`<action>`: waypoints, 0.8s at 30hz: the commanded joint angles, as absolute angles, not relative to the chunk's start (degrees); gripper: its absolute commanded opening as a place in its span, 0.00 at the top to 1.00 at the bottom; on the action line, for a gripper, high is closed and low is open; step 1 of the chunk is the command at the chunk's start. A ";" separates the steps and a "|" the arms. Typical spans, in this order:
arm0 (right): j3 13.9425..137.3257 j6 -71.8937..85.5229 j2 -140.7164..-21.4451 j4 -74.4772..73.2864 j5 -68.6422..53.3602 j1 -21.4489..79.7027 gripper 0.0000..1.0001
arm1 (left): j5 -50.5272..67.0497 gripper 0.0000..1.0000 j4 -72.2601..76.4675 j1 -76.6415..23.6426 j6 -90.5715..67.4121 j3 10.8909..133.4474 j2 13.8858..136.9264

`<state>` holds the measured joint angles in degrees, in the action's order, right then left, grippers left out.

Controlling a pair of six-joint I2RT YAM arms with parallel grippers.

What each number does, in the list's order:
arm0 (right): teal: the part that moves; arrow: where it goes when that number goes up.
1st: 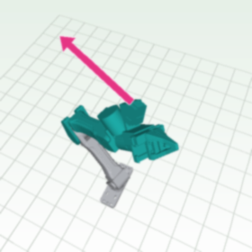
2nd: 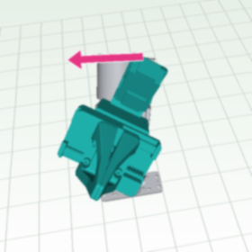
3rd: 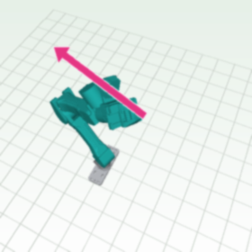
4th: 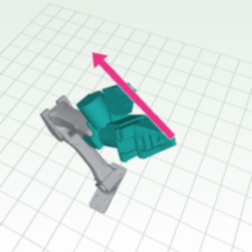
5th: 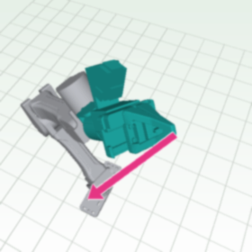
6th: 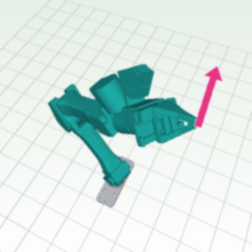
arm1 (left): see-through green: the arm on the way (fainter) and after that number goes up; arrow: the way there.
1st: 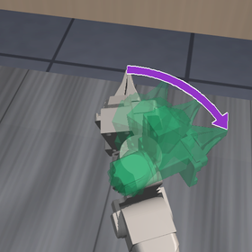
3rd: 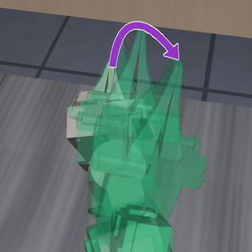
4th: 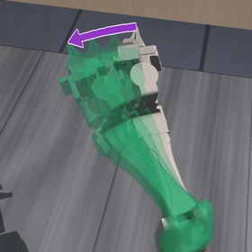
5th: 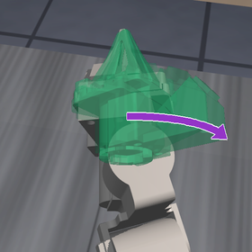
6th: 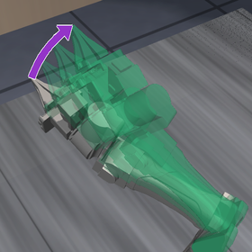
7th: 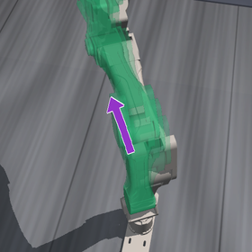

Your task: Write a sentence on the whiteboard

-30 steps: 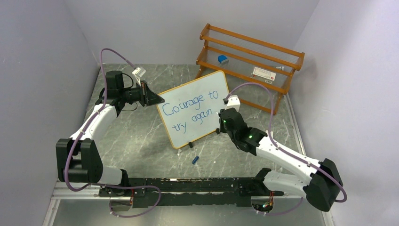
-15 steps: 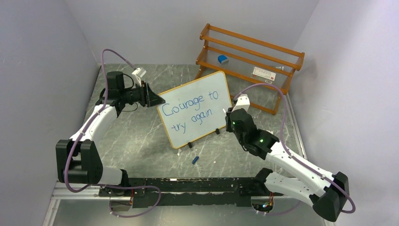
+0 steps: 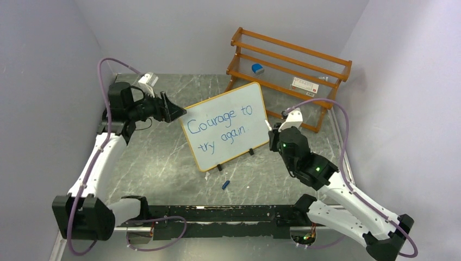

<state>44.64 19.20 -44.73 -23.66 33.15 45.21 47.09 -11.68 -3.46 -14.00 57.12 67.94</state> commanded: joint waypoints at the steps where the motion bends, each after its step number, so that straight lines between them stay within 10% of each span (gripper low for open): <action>1: 46.56 18.39 -42.14 -26.27 35.30 44.85 1.00 | 36.11 0.21 -20.98 -4.54 -11.49 61.17 62.88; 24: 45.47 19.81 -34.04 -29.78 36.11 44.89 1.00 | -14.44 0.24 -40.87 -58.15 -27.79 55.79 57.66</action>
